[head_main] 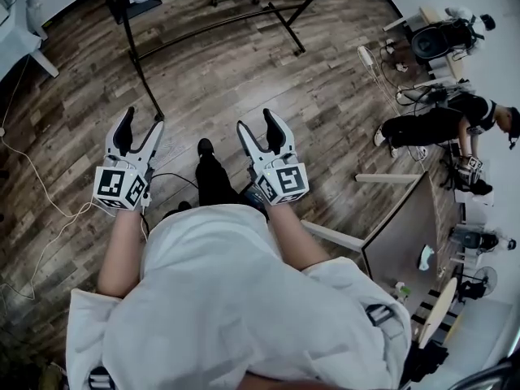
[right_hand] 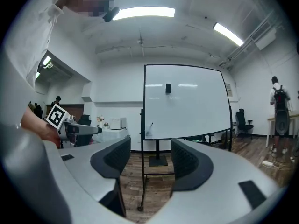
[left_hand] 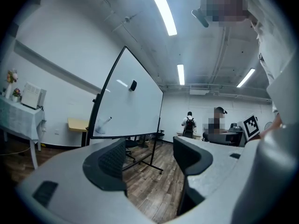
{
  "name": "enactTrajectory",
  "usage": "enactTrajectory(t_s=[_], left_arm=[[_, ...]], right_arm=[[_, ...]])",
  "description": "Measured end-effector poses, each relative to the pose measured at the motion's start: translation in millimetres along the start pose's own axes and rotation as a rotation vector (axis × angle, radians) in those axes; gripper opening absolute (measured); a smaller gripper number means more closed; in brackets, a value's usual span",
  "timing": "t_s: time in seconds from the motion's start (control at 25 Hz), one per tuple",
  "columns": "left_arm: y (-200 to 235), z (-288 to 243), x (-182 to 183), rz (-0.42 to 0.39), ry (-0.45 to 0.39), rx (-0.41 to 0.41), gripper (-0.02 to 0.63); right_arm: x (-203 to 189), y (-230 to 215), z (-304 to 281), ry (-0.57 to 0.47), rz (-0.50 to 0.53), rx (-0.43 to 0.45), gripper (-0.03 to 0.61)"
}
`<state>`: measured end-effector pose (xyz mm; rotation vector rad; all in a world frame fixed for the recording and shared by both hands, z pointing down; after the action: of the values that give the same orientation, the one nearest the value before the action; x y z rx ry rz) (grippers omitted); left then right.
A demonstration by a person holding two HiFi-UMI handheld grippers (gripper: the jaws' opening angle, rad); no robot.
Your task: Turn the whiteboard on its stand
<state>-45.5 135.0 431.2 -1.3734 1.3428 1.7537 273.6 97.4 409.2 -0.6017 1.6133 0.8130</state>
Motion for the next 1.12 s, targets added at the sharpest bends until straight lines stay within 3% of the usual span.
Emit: enactTrajectory(t_s=[0.64, 0.92, 1.12], left_arm=[[92, -187, 59, -0.016, -0.032, 0.236, 0.304], [132, -226, 78, -0.01, -0.067, 0.321, 0.304], [174, -242, 98, -0.011, -0.071, 0.325, 0.304]], right_arm=[[-3, -151, -247, -0.055, -0.022, 0.238, 0.265], [-14, -181, -320, -0.068, -0.045, 0.315, 0.259], [-19, -185, -362, -0.055, -0.06, 0.326, 0.258]])
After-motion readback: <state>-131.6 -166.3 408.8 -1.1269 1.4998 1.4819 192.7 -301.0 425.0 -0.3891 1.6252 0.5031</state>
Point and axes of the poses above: the fingertips, and each gripper's own axes: z backward along the fingers, y to its left, x out of its top, the point moved 9 cm from there along z, backward along the fingers, and after that the axes turned 10 degrees about z, right-handed, at the moved point
